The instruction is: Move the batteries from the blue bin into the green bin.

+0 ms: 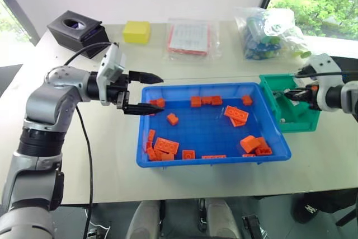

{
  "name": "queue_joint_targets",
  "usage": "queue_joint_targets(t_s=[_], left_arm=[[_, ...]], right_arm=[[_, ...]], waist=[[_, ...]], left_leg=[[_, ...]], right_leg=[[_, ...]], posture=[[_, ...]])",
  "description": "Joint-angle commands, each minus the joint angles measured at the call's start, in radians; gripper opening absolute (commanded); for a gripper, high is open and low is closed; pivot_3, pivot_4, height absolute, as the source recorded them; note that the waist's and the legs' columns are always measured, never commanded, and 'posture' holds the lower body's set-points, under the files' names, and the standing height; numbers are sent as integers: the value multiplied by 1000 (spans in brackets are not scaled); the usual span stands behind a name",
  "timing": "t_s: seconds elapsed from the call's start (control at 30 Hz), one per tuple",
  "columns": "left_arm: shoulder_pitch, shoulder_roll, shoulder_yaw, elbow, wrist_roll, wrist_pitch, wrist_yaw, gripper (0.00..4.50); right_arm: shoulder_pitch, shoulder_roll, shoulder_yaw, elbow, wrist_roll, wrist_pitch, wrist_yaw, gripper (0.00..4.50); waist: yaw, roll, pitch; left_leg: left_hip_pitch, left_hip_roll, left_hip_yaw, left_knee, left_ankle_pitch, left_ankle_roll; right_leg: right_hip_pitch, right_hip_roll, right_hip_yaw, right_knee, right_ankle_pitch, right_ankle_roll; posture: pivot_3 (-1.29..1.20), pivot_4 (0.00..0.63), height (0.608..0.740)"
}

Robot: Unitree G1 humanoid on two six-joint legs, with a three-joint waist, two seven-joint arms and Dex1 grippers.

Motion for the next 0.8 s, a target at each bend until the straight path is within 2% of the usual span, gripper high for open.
queue_joint_targets(t_s=[0.03, 0.1, 0.23, 0.37, 0.47, 0.53, 0.63, 0.8], left_arm=[[-29, 3, 3, -1, 4, -16, -11, 4500], [-32, 4, 4, 0, 4, -14, -14, 4500], [-24, 18, 10, -2, 6, -14, -22, 4500], [-7, 42, 24, -3, 2, -9, -25, 4500], [18, 77, 49, -16, -15, 17, -26, 4500], [31, 96, 61, -23, -26, 29, -28, 4500], [49, 120, 76, -30, -38, 43, -33, 4500], [68, 142, 87, -18, -40, 46, -42, 4500]], right_arm=[[30, 10, -47, -15, -58, -139, -16, 2364], [60, 7, -59, -29, -79, -212, -2, 3324], [157, -37, -211, -89, -21, -315, 137, 3324], [344, -86, -384, -160, 16, -433, 339, 3324], [557, -78, -583, -221, 57, -489, 560, 3324], [660, -65, -662, -256, 80, -496, 644, 3324], [755, -31, -734, -286, 101, -508, 694, 3324], [787, -7, -759, -286, 119, -515, 691, 3324]], waist=[[-4, 0, 0], [-4, 0, 0], [-1, 0, 0], [9, 0, 0], [15, 0, 0], [17, 0, 0], [16, 0, 0], [14, 0, 0]], left_leg=[[0, 0, 0, 0, 0, 0], [0, 0, -1, 0, 0, 0], [-1, -1, -1, 0, 0, 0], [0, 0, -1, 0, 0, 0], [2, 0, -1, 0, 0, 0], [2, 0, -2, 0, 0, 0], [2, 0, -2, 1, 0, 0], [4, 0, -4, 2, 0, 0]], right_leg=[[0, 0, 0, 0, 0, 0], [0, 0, 0, 0, 0, 0], [0, -1, 0, 0, 0, 1], [1, 0, 0, -1, 0, 1], [3, 0, 0, -1, 0, 1], [4, 0, 0, -1, 0, 1], [5, 0, 0, -1, 0, 1], [5, -1, 0, -2, -2, 3]], posture=[[0, 150, 692], [0, 150, 692], [0, 150, 692], [0, 150, 692], [0, 150, 692], [0, 150, 692], [0, 150, 692], [0, 150, 692]])
